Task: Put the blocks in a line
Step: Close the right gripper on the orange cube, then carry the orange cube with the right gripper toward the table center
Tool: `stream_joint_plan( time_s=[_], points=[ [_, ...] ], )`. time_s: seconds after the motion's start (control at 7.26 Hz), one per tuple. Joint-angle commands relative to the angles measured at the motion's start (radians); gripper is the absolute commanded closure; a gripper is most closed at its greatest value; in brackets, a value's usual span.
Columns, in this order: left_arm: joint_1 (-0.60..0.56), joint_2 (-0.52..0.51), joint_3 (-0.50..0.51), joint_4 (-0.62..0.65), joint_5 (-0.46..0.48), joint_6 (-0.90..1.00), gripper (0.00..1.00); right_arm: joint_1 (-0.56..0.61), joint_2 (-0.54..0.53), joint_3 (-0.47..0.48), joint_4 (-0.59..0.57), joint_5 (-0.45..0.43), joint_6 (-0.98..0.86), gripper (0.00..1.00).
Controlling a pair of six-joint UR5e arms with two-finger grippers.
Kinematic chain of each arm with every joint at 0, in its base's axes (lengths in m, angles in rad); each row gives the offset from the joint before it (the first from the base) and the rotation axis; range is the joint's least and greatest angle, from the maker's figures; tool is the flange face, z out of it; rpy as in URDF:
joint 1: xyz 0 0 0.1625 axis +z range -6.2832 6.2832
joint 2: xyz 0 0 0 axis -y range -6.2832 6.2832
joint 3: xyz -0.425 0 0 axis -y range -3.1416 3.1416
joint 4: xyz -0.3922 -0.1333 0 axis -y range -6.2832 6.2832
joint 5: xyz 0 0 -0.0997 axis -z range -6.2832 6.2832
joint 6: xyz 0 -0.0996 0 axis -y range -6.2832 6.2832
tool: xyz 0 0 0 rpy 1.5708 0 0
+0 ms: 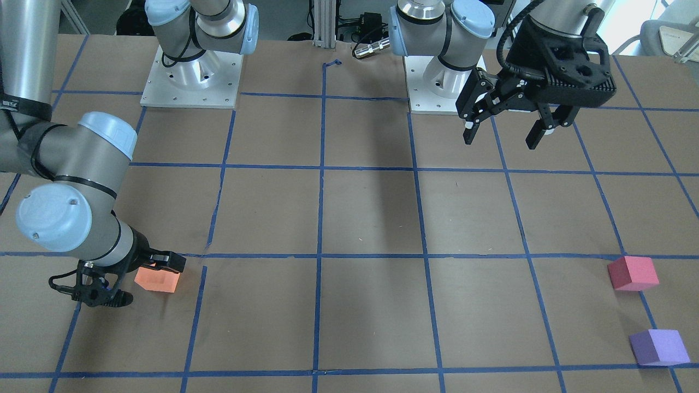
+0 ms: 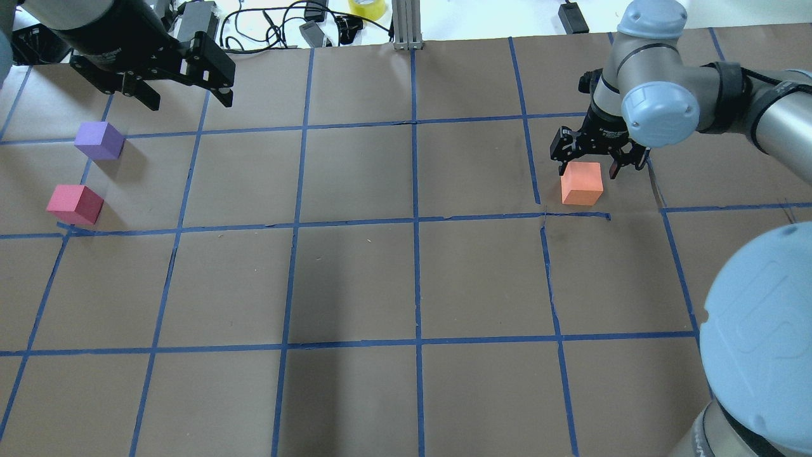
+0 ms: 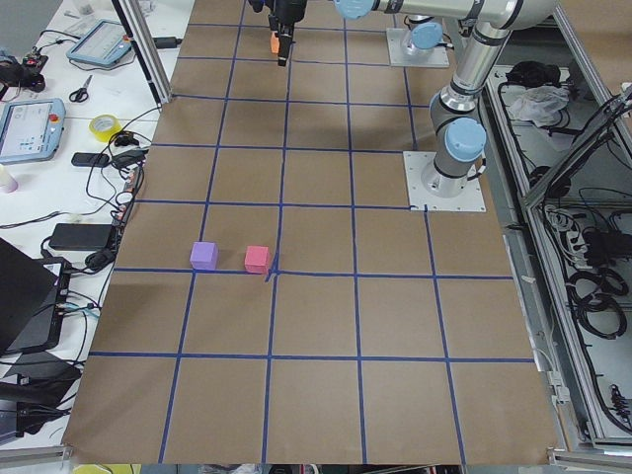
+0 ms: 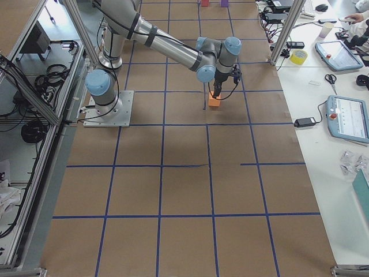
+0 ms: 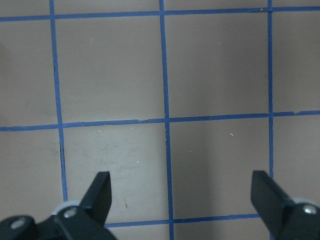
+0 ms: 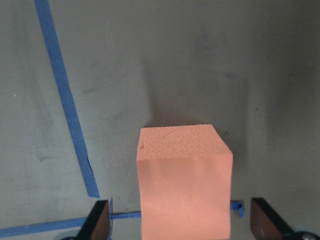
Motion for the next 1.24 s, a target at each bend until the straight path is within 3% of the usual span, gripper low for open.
stream_joint_plan(
  time_s=[0.0, 0.28, 0.41, 0.55, 0.96, 1.1],
  points=[
    [0.0, 0.001, 0.0, 0.0, 0.0, 0.0, 0.0, 0.0, 0.046, 0.001, -0.038, 0.001, -0.003, 0.0],
    [0.0, -0.001, 0.0, 0.0, 0.0, 0.003, 0.0, 0.0, 0.073, 0.007, -0.042, -0.001, -0.017, 0.0],
    [0.0, 0.001, 0.0, 0.0, -0.001, 0.003, 0.0, 0.0, 0.082, 0.009, -0.057, 0.005, -0.028, 0.32],
    [0.0, 0.001, 0.0, 0.0, 0.0, 0.003, 0.0, -0.002, 0.082, 0.009, -0.034, 0.002, -0.023, 0.99],
    [0.0, -0.001, 0.0, 0.0, 0.0, 0.005, 0.0, -0.003, 0.056, -0.023, -0.031, 0.001, -0.016, 1.0],
    [0.0, 0.001, 0.002, 0.0, 0.0, 0.003, 0.0, 0.012, 0.012, -0.055, 0.019, 0.013, 0.006, 1.0]
  ],
)
